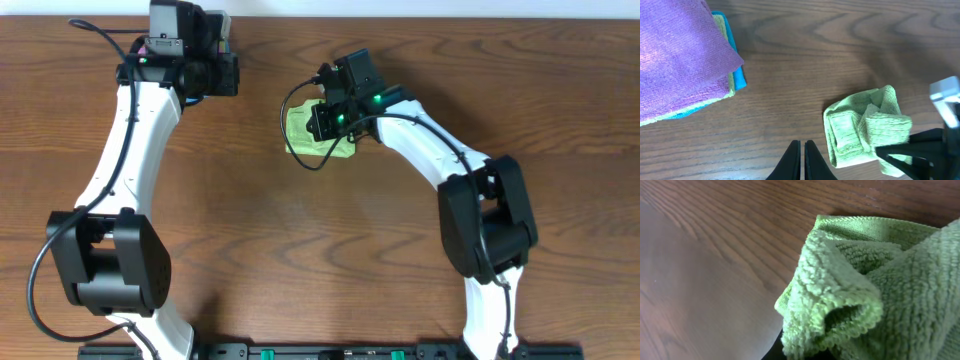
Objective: Fold the cloth
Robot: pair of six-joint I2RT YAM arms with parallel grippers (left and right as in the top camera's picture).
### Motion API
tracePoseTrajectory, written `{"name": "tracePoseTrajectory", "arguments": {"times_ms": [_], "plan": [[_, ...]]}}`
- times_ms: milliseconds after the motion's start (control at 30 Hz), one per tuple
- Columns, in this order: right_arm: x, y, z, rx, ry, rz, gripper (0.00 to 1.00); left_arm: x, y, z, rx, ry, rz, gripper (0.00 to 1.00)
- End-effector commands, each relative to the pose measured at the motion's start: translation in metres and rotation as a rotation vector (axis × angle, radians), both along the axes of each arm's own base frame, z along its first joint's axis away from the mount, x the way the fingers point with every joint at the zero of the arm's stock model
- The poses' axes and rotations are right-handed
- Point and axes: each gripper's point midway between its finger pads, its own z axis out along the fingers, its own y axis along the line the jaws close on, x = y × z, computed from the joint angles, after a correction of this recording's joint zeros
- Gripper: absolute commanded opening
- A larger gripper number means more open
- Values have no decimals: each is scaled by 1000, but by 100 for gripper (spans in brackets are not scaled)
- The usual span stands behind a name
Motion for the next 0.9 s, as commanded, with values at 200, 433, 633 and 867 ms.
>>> {"name": "tracePoseTrajectory", "arguments": {"times_ms": [200,433,633,867], "plan": [[-2,24,-13,19,13,6,2,-1,-1,23,-15,-48,-22,6],[8,29,-7,44,-26,-15,2,-2,-1,22,-11,-42,-28,6],[9,31,-9,52,-22,-27,2,-5,-1,20,-10,-27,-28,6],[8,32,-31,44,19,-44,2,-5,-1,20,-11,-28,-29,6]]}}
